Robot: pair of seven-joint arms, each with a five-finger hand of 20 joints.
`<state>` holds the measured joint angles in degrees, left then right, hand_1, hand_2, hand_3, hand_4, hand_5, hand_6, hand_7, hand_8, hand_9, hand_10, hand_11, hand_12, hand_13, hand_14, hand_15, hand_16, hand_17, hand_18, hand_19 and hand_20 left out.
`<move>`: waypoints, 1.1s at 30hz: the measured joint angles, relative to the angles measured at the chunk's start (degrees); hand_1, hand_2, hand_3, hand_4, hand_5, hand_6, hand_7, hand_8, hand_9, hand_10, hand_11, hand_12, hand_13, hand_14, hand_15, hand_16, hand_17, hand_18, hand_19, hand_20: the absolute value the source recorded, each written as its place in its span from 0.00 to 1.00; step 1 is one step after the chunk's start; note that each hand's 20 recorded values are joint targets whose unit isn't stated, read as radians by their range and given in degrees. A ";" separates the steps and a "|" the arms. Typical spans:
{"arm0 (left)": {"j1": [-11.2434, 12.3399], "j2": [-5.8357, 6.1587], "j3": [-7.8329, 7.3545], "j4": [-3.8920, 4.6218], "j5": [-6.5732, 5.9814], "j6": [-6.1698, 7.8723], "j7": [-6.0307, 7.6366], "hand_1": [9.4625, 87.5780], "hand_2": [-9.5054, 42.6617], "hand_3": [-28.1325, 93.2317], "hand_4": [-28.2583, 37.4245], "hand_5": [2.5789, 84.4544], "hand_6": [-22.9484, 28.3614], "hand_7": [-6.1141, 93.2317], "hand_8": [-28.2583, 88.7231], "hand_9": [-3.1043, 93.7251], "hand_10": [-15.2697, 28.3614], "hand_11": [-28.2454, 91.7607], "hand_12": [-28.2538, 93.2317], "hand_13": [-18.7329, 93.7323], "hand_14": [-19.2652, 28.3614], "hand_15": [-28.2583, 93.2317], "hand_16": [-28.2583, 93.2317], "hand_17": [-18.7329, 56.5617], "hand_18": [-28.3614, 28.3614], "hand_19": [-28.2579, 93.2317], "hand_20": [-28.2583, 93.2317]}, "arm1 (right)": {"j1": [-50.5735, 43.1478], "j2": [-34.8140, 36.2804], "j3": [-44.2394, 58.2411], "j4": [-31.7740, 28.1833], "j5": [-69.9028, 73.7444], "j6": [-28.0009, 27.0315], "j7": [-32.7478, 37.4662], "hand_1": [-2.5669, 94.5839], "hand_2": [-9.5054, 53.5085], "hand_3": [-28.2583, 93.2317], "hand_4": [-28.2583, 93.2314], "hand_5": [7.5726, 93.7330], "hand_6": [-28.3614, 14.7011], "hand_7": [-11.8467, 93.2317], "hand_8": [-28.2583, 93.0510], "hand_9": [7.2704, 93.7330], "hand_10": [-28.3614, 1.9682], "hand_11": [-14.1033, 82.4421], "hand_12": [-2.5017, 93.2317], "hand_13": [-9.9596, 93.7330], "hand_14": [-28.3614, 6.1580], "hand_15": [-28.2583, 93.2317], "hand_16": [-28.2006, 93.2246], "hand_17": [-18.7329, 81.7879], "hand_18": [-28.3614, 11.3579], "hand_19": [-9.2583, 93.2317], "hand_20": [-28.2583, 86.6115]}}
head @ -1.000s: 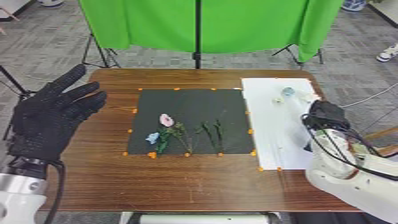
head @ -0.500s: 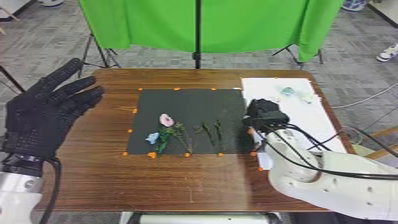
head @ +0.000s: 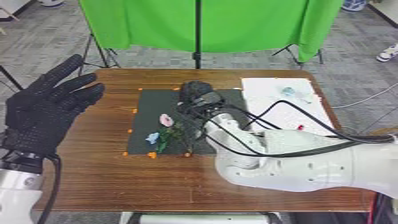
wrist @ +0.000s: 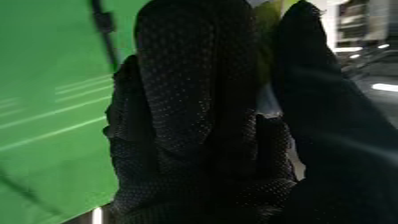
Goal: Arrange flowers
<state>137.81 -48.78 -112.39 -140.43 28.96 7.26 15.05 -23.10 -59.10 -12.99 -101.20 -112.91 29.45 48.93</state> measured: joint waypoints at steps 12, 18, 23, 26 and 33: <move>-3.85 1.21 1.45 1.59 0.07 -1.64 -0.14 0.18 0.32 0.86 0.06 0.37 0.60 0.22 0.15 0.35 0.83 0.44 0.32 0.38 1.00 0.60 0.17 0.19 1.00 0.65 0.57 | 2.35 -7.53 -4.70 3.38 2.73 0.18 -0.04 0.61 0.00 0.75 0.00 0.90 0.77 0.25 0.24 1.00 0.76 0.37 0.29 0.94 0.74 0.65 0.42 0.61 0.27 1.00 0.36; -4.74 1.39 1.58 1.74 0.18 -2.19 -0.48 0.18 0.32 0.86 0.05 0.37 0.60 0.22 0.15 0.35 0.83 0.44 0.32 0.38 1.00 0.60 0.17 0.19 1.00 0.65 0.57 | 2.79 -8.32 -6.05 4.46 3.39 -1.28 0.51 0.60 0.00 0.75 0.00 0.88 0.77 0.25 0.23 1.00 0.76 0.36 0.30 0.93 0.74 0.65 0.42 0.61 0.27 1.00 0.37; -5.28 1.42 1.73 1.98 0.25 -2.70 -0.72 0.18 0.32 0.86 0.05 0.37 0.60 0.22 0.15 0.35 0.83 0.44 0.32 0.38 1.00 0.60 0.17 0.19 1.00 0.65 0.57 | 3.04 -8.78 -7.55 5.56 3.27 -2.59 1.60 0.59 0.00 0.75 0.00 0.86 0.77 0.24 0.23 1.00 0.76 0.35 0.31 0.93 0.73 0.66 0.42 0.60 0.27 1.00 0.37; -5.46 1.46 1.98 2.07 0.28 -2.78 -0.74 0.18 0.32 0.86 0.05 0.37 0.60 0.22 0.15 0.35 0.83 0.44 0.32 0.38 1.00 0.60 0.17 0.19 1.00 0.65 0.57 | 3.12 -8.88 -8.25 6.15 3.14 -3.43 2.13 0.59 0.00 0.74 0.00 0.84 0.77 0.24 0.22 1.00 0.75 0.34 0.32 0.92 0.73 0.66 0.42 0.60 0.27 1.00 0.37; -5.61 1.54 2.33 2.20 0.31 -2.83 -0.67 0.18 0.32 0.86 0.06 0.37 0.60 0.22 0.15 0.35 0.83 0.44 0.32 0.38 1.00 0.60 0.17 0.19 1.00 0.65 0.57 | 3.50 -9.18 -9.79 7.16 2.09 -4.48 3.21 0.53 0.00 0.79 0.00 0.76 0.76 0.25 0.20 0.99 0.73 0.35 0.31 0.91 0.73 0.67 0.41 0.60 0.26 1.00 0.37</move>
<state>132.21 -47.24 -110.06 -138.23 29.28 4.43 14.38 -19.60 -68.28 -22.78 -94.04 -110.82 24.97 52.14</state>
